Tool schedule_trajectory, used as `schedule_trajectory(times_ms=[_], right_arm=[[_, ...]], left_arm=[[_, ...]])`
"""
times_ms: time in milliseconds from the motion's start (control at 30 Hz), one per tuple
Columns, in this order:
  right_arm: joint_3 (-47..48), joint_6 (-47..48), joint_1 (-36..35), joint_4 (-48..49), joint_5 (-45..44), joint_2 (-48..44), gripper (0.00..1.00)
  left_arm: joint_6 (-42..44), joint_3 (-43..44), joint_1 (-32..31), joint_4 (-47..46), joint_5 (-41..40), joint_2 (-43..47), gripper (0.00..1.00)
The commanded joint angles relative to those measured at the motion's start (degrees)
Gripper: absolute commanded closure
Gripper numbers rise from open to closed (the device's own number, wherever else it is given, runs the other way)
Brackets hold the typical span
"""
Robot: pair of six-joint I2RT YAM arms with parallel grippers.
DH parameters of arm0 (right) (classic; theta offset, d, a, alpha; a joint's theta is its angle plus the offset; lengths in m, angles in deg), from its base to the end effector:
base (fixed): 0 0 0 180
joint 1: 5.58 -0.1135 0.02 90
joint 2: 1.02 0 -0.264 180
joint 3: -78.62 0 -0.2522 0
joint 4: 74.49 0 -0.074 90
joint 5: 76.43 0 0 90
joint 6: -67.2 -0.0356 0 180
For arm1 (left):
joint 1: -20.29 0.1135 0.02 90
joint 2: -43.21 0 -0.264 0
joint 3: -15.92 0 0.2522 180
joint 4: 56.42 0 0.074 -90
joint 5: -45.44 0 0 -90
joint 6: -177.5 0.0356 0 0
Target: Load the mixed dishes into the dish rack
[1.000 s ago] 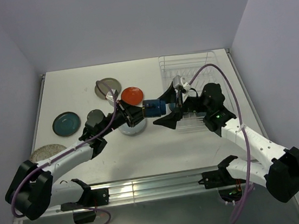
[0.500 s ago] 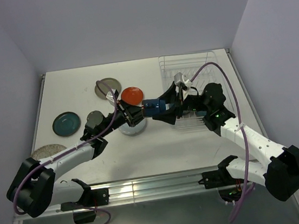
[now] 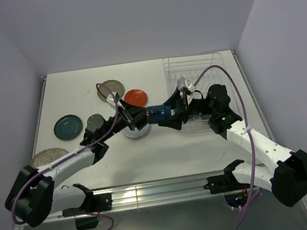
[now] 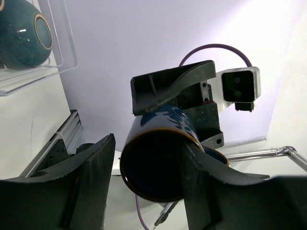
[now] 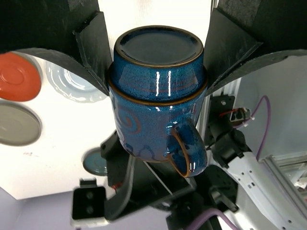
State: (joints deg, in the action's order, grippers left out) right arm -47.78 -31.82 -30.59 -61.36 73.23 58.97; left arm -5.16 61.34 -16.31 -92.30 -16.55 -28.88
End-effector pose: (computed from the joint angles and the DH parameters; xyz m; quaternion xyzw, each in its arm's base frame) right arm 0.1954 0.1251 0.3248 -0.4483 0.5190 0.5057 0.5233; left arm 0.2054 -0.1734 0.2684 -0.1328 0.6416 -0.7349 0.1749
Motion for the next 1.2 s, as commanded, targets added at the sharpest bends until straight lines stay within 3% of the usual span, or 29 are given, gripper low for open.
schedule_trajectory(times_ms=[0, 167, 333, 567, 733, 867, 1167], right_arm=[[1.7, 2.2, 0.7, -0.3, 1.8, -0.8, 1.00], [2.6, 3.5, 3.1, -3.5, 2.2, -1.7, 1.00], [4.5, 7.1, 8.9, -10.5, 2.7, -3.6, 1.00], [8.1, 20.6, 13.1, -31.3, -2.5, -5.8, 1.00], [12.8, 29.0, 16.0, -45.7, -13.2, -4.0, 1.00], [19.1, 33.7, 17.0, -53.3, -20.7, 1.1, 1.00], [29.6, 38.3, 16.8, -68.2, -30.6, 15.8, 1.00]], left_arm=[[3.4, -0.2, 1.3, 1.5, -0.9, 3.9, 0.40], [8.0, 0.3, 2.9, 9.7, -2.2, 8.6, 0.37], [19.3, 2.6, 5.0, 27.5, -6.8, 15.9, 0.33], [41.1, 10.3, 6.4, 50.7, -16.0, 22.1, 0.31], [54.7, 13.4, 6.3, 66.0, -27.6, 27.0, 0.31], [58.9, 12.0, 6.3, 69.3, -33.4, 30.4, 0.30], [60.5, 10.3, 6.3, 68.6, -33.8, 33.1, 0.30]])
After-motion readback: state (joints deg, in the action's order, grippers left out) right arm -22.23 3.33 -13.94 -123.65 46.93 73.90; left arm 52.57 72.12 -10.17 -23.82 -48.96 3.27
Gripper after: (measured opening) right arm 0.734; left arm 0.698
